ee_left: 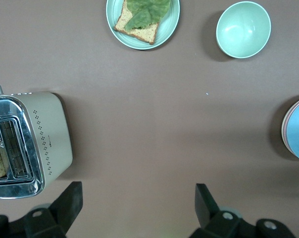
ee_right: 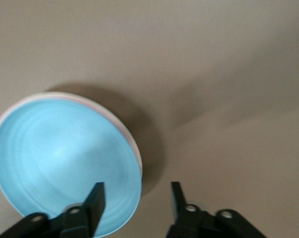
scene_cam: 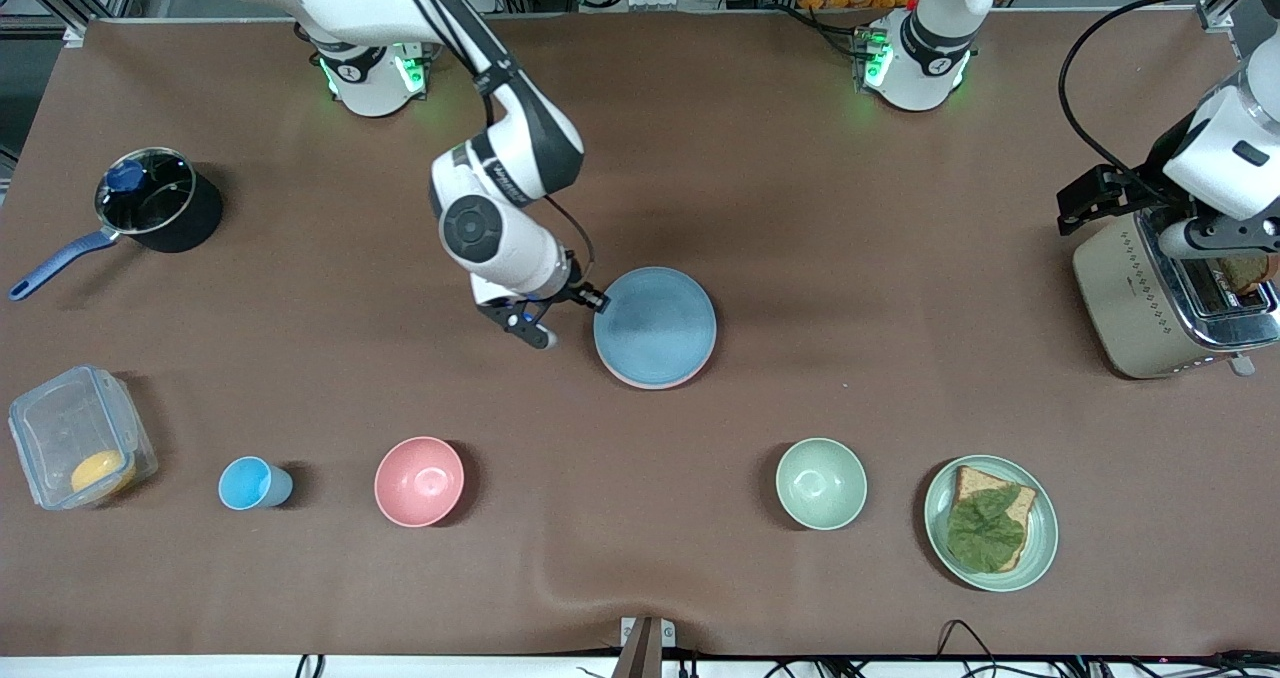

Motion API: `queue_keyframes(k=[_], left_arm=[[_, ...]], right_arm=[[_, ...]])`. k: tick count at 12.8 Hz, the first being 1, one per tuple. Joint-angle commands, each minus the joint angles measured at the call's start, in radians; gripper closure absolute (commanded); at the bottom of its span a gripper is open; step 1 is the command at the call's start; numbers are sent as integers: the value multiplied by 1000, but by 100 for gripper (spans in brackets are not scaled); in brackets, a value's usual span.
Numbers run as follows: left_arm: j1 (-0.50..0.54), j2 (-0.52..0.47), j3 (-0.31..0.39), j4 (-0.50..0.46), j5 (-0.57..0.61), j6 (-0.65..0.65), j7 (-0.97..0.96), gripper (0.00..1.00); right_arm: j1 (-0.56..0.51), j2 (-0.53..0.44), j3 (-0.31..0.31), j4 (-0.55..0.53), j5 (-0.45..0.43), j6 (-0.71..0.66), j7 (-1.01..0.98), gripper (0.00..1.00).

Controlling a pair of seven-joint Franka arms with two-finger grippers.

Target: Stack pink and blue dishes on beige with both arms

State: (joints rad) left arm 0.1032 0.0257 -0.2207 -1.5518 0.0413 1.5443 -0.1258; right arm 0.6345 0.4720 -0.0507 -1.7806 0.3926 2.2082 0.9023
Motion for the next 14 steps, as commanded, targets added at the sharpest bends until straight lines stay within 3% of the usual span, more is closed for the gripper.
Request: queue_keyframes(k=[1, 4, 7, 11, 14], left_arm=[[4, -7, 1, 10, -21, -18, 17, 0], [4, -6, 0, 12, -21, -18, 15, 0], [3, -7, 1, 15, -21, -18, 15, 0], [4, -13, 0, 16, -21, -18, 18, 0], [3, -15, 0, 18, -21, -18, 18, 0]], right_arm=[[-87, -64, -35, -16, -21, -103, -178, 0], [-116, -88, -132, -16, -147, -192, -320, 0], [-163, -125, -195, -25, -152, -231, -520, 0], [-211, -249, -283, -25, -155, -355, -715, 0], [-214, -332, -307, -22, -308, -406, -759, 0]])
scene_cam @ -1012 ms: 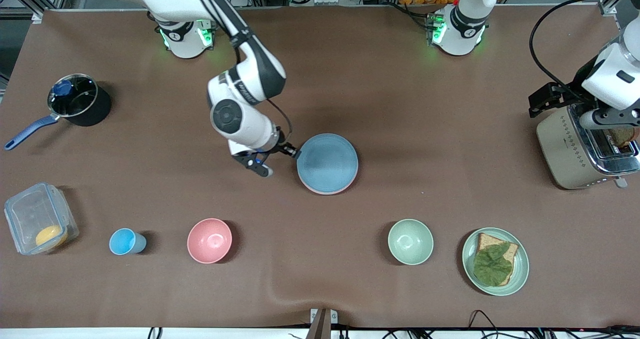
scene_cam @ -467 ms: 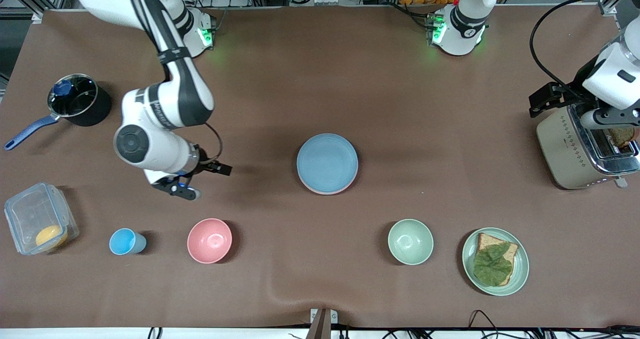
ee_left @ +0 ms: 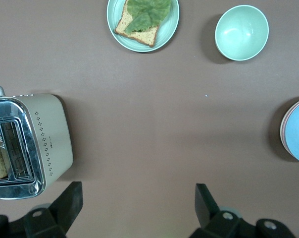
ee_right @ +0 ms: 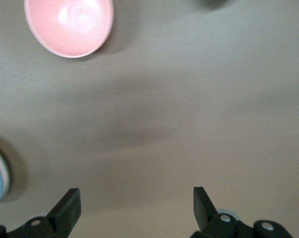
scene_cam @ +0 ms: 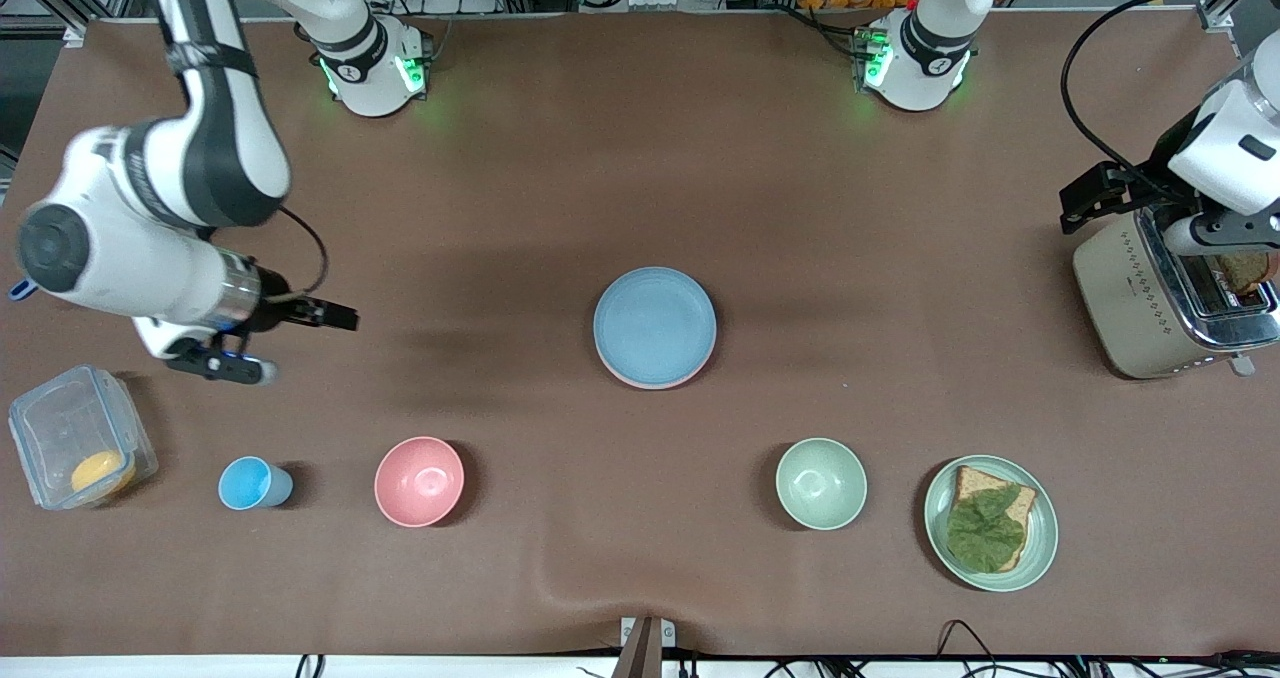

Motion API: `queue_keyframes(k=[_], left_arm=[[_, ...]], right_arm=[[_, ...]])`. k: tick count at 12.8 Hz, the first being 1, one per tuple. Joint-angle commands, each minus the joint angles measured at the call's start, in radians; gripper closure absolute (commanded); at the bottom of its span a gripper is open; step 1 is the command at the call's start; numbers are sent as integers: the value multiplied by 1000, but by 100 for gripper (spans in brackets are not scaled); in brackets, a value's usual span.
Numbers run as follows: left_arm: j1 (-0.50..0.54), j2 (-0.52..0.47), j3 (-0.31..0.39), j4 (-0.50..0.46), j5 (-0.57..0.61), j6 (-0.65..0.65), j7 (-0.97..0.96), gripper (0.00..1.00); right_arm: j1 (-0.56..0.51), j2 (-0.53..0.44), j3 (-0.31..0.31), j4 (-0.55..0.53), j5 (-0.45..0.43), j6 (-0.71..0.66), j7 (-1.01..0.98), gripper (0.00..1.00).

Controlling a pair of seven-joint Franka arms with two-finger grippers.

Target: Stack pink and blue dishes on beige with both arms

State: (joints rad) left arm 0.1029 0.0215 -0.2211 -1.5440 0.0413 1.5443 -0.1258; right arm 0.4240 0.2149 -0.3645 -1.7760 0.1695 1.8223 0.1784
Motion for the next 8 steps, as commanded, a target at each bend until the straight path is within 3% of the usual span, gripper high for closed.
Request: queue_keyframes(k=[1, 4, 8], left_arm=[[3, -17, 0, 9, -21, -18, 18, 0], [3, -25, 0, 9, -21, -20, 20, 0], [8, -29, 0, 9, -21, -18, 20, 0]], right_arm=[[-23, -107, -2, -22, -94, -34, -86, 0], [-106, -179, -5, -2, -94, -87, -247, 0], [-108, -186, -7, 154, -97, -244, -220, 0]])
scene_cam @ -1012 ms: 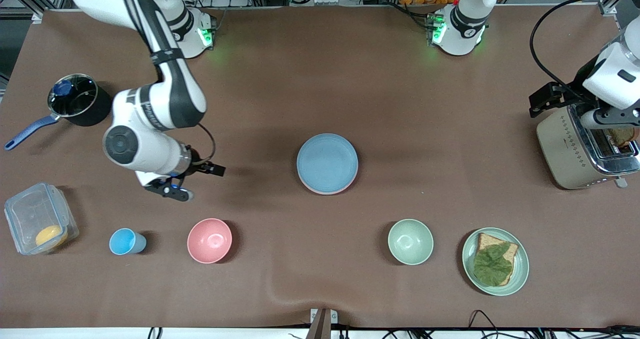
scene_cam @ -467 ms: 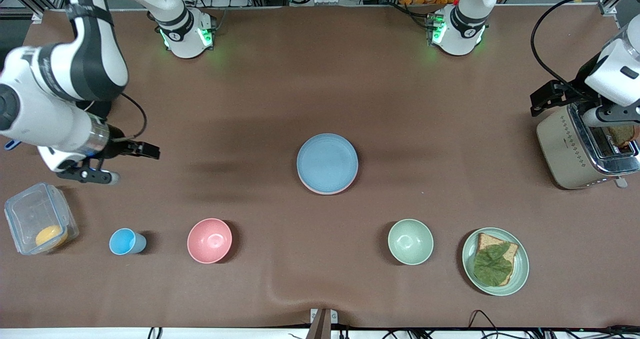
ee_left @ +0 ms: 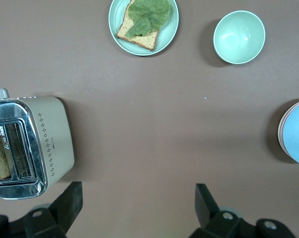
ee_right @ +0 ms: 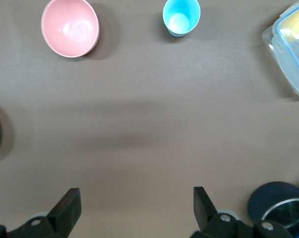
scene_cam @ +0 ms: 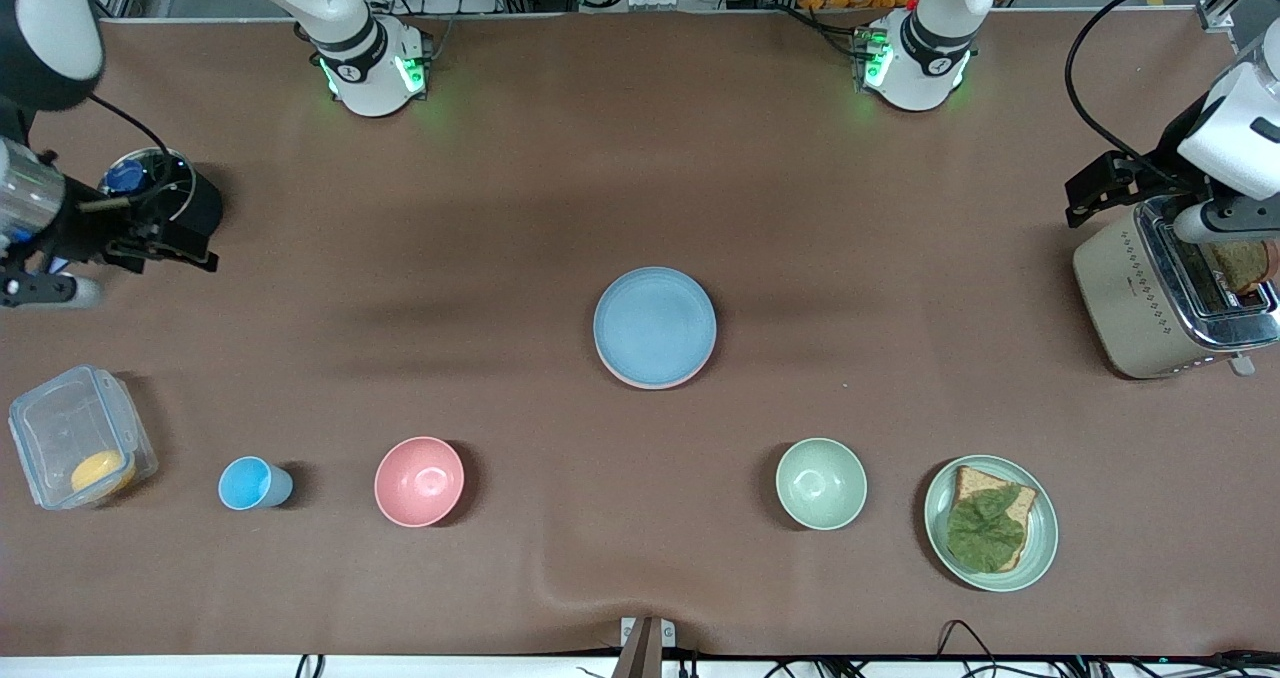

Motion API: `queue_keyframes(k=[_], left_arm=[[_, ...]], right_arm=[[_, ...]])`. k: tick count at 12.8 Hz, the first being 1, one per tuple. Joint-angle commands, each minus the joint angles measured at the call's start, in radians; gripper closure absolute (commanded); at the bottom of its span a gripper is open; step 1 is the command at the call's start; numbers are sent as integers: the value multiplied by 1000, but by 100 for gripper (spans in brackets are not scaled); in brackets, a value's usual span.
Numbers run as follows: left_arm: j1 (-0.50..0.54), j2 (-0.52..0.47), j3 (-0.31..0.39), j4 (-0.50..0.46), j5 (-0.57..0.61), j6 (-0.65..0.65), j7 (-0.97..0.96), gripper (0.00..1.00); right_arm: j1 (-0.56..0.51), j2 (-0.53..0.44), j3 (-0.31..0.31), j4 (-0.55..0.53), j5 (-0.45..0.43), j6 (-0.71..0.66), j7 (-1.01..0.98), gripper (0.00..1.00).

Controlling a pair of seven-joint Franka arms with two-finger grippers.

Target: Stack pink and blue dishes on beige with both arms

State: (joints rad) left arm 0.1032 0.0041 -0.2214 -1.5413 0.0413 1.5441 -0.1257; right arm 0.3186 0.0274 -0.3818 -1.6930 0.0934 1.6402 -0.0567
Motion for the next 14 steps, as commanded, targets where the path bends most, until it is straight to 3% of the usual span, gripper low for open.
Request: queue_keyframes(k=[1, 3, 5, 6, 14], left_arm=[[7, -12, 0, 6, -21, -19, 20, 0], [7, -12, 2, 7, -21, -18, 20, 0], [7, -10, 1, 7, -21, -18, 20, 0], [7, -10, 0, 7, -21, -18, 20, 0], [7, -10, 0, 9, -23, -18, 20, 0]], right_arm=[[-3, 0, 8, 97, -23, -85, 26, 0], [-42, -3, 27, 139, -23, -112, 26, 0], [-250, -9, 246, 145, -27, -131, 28, 0], [-312, -9, 311, 145, -30, -129, 28, 0], [-319, -9, 323, 147, -66, -129, 14, 0]])
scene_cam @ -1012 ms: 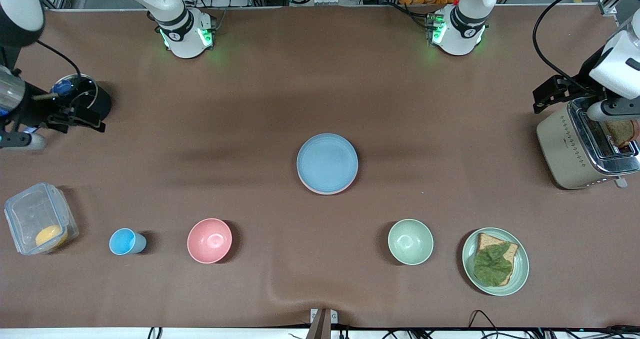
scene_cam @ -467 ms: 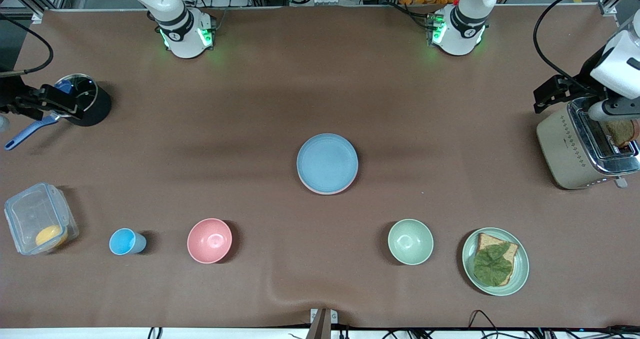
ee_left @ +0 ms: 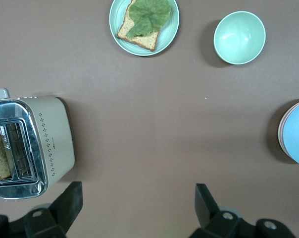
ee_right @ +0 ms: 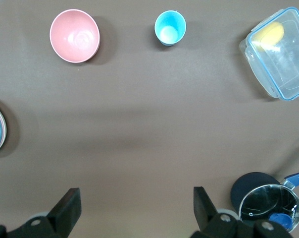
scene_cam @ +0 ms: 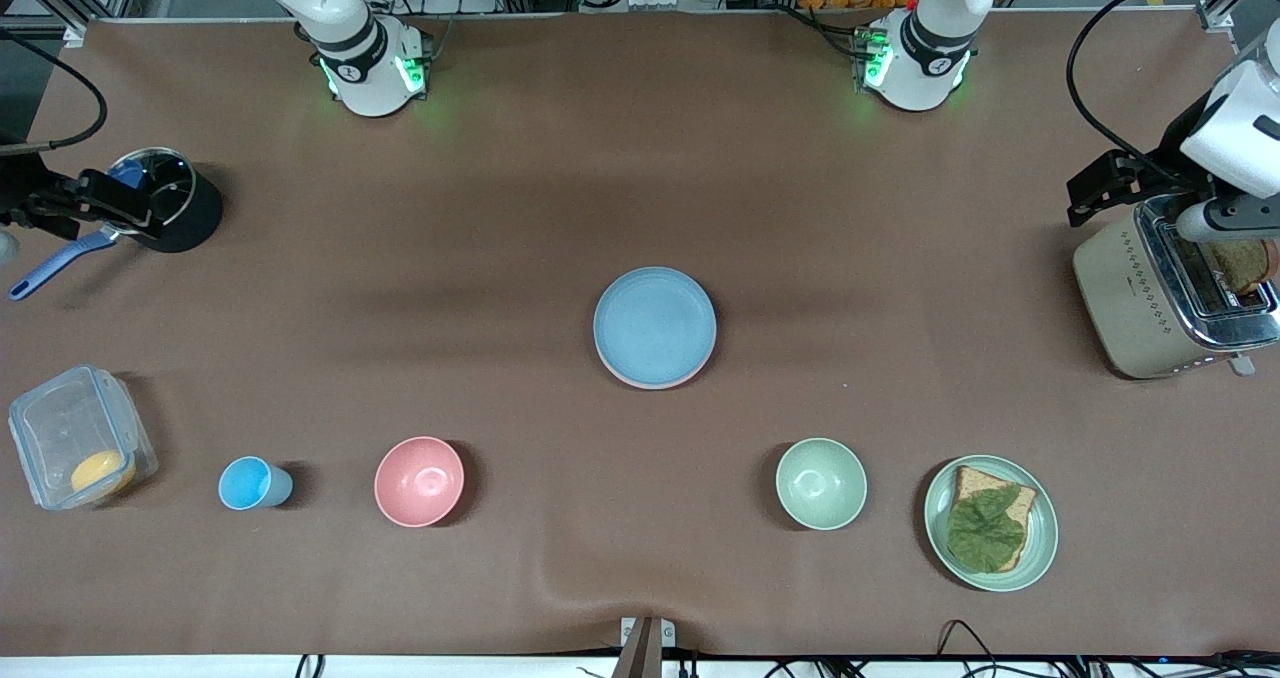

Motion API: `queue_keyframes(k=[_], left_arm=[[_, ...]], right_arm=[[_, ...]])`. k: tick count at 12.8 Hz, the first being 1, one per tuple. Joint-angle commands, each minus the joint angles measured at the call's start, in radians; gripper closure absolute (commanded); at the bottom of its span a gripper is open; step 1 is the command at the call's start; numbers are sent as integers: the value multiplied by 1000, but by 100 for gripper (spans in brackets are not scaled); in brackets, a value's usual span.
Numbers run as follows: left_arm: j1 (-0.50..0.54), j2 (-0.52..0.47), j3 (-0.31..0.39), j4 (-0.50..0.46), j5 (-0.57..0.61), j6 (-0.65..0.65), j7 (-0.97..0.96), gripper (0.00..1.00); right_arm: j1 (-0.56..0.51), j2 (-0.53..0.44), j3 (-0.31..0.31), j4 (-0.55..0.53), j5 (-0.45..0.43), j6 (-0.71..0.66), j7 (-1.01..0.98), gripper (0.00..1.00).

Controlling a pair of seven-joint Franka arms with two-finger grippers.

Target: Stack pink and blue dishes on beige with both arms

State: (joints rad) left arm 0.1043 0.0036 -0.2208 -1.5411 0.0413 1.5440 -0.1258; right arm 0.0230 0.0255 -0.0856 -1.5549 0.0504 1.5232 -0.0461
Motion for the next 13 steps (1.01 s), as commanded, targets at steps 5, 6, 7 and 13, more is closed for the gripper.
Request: queue_keyframes(k=[5, 6, 7, 13], left_arm=[[6, -10, 0, 10, -23, -18, 20, 0], [6, -10, 0, 12, -23, -18, 20, 0], [6, -8, 0, 13, -21, -16, 20, 0], [6, -1, 8, 30, -17, -18, 18, 0]], right_arm=[[-23, -15, 27, 10, -23, -9, 3, 0], [-23, -15, 29, 10, -23, -8, 3, 0], [-20, -15, 30, 10, -24, -3, 3, 0], [-20, -19, 30, 10, -24, -12, 5, 0]])
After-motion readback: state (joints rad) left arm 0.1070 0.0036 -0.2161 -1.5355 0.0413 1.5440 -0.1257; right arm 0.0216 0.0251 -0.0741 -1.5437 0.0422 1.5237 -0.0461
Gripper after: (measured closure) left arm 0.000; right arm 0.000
